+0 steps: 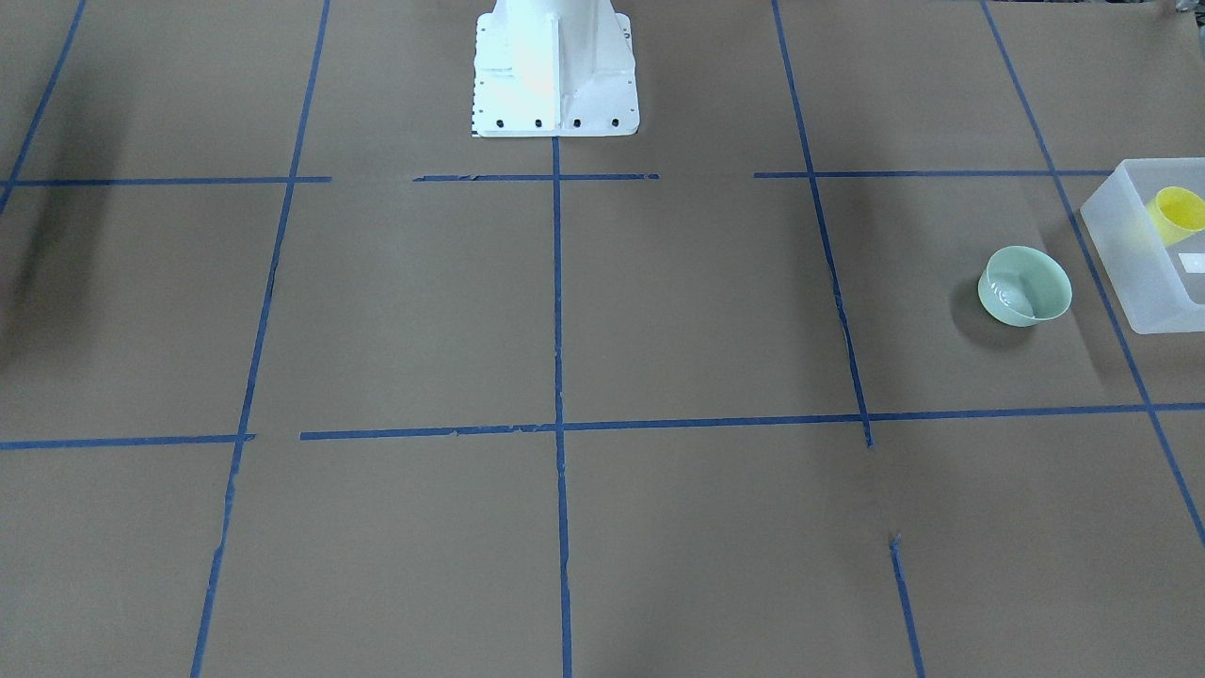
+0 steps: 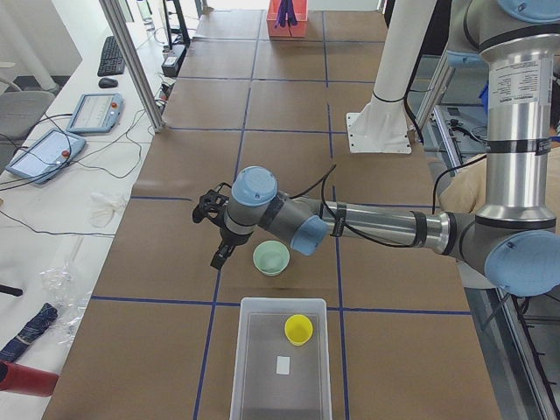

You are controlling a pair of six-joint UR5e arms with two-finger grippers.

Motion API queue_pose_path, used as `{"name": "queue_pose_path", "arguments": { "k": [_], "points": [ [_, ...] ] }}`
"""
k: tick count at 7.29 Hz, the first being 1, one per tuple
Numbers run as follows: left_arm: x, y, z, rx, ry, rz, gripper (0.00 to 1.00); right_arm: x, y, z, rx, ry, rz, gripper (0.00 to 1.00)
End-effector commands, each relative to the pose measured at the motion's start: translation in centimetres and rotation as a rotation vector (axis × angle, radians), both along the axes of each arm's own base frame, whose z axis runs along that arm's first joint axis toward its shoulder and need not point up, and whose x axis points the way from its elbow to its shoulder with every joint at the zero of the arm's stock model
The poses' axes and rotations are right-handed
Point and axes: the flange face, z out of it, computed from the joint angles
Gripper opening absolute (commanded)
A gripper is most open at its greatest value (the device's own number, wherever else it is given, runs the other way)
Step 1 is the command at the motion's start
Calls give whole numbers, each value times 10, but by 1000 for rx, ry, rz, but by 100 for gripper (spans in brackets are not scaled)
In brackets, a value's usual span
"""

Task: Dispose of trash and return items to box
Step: 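Lift the purple cloth with the right gripper over the pink box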

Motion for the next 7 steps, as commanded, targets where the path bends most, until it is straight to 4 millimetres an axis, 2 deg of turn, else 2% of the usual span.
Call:
{"name": "queue_pose_path", "arguments": {
  "k": [1, 2, 3, 4, 5, 6, 7],
  "points": [
    [0, -4, -7, 7, -2, -5, 100, 87, 7, 23, 5, 189, -101, 99],
    [0, -4, -8, 9, -2, -5, 100, 88, 4, 26, -3, 186, -95, 100],
    [0, -4, -9, 8, -1, -7, 100, 80, 3, 26, -85, 68, 32, 100],
    [1, -5, -15, -20, 20, -43, 100, 59, -2, 24, -185, -143, 158, 100],
    [5, -3, -31, -47, 51, -87, 100, 31, -13, 10, -283, -259, 227, 100],
    [27, -2, -39, -75, 49, -110, 100, -10, -32, -13, -328, -283, 266, 100],
    [66, -2, -47, -118, 47, -140, 100, -47, -46, -31, -322, -326, 309, 100]
  ]
}}
